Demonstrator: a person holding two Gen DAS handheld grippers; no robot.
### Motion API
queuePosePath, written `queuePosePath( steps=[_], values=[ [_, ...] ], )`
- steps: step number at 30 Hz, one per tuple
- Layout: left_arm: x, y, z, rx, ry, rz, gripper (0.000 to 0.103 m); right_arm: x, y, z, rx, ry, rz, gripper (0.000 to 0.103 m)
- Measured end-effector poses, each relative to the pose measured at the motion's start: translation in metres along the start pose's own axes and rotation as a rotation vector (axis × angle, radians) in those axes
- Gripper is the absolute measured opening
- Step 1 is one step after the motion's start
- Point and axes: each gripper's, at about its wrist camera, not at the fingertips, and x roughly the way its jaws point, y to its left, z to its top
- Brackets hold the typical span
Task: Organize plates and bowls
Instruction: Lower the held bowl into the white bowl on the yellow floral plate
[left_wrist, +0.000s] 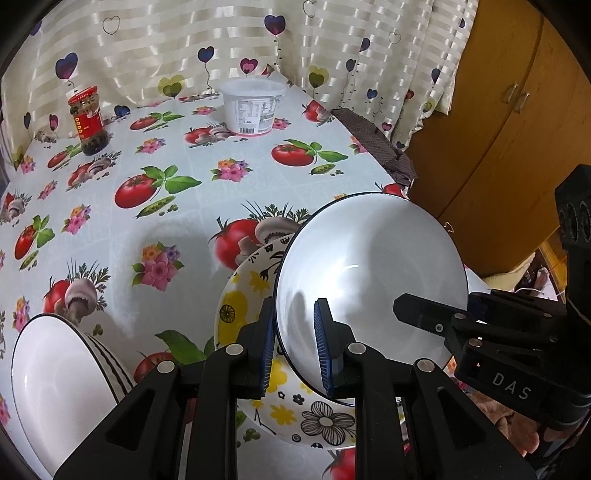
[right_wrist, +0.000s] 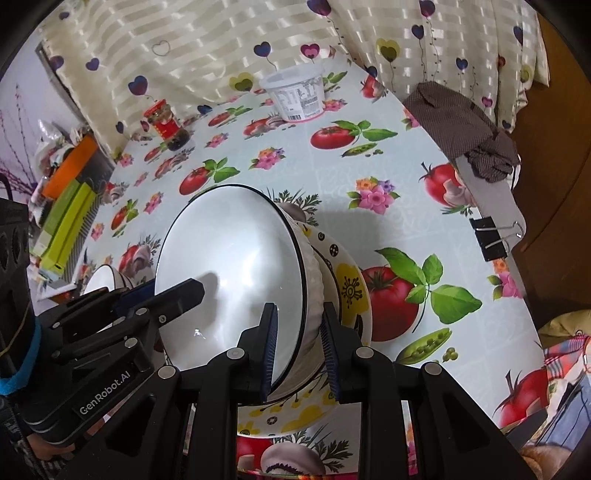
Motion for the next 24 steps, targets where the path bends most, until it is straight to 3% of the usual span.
queuePosePath(
  steps=[24],
  values=[
    [-0.0008, 0.0003, -0.0018, -0.01, -0.023, -0.006, 0.022, -0.0046, 0.0026, -0.0015, 0.005, -0.056, -0.019, 0.027]
  ],
)
